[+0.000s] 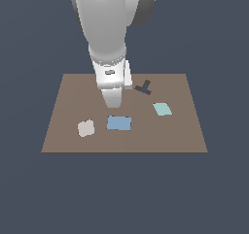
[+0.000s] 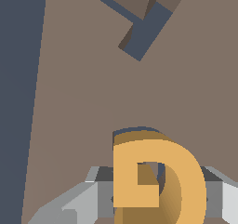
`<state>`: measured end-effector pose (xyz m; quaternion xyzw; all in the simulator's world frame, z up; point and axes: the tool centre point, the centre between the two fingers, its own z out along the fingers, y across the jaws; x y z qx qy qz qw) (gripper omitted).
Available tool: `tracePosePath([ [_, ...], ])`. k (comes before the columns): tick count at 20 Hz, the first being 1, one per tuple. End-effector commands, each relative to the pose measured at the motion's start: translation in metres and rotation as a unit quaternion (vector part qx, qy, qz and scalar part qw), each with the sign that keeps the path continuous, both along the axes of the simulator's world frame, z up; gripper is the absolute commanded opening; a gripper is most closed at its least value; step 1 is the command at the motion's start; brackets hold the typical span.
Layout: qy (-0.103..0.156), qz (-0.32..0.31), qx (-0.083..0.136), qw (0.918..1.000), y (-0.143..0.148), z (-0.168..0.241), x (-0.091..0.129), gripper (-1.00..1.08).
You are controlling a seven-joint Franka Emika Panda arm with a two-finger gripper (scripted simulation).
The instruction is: Insert a designated object into the corresponding slot on a board.
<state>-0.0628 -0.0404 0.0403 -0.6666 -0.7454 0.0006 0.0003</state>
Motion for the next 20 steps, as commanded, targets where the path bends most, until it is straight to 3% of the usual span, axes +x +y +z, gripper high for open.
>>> tracePosePath([
  [1, 0.0, 0.008, 0.0, 1.0, 0.0, 0.0, -0.001, -1.0],
  [11, -0.001, 0.009, 0.0, 1.0, 0.0, -0.01, -0.001, -1.0],
  [12, -0.001, 0.009, 0.0, 1.0, 0.0, -0.01, -0.001, 1.0],
  [20, -0.001, 0.009, 0.0, 1.0, 0.0, -0.01, -0.001, 1.0],
])
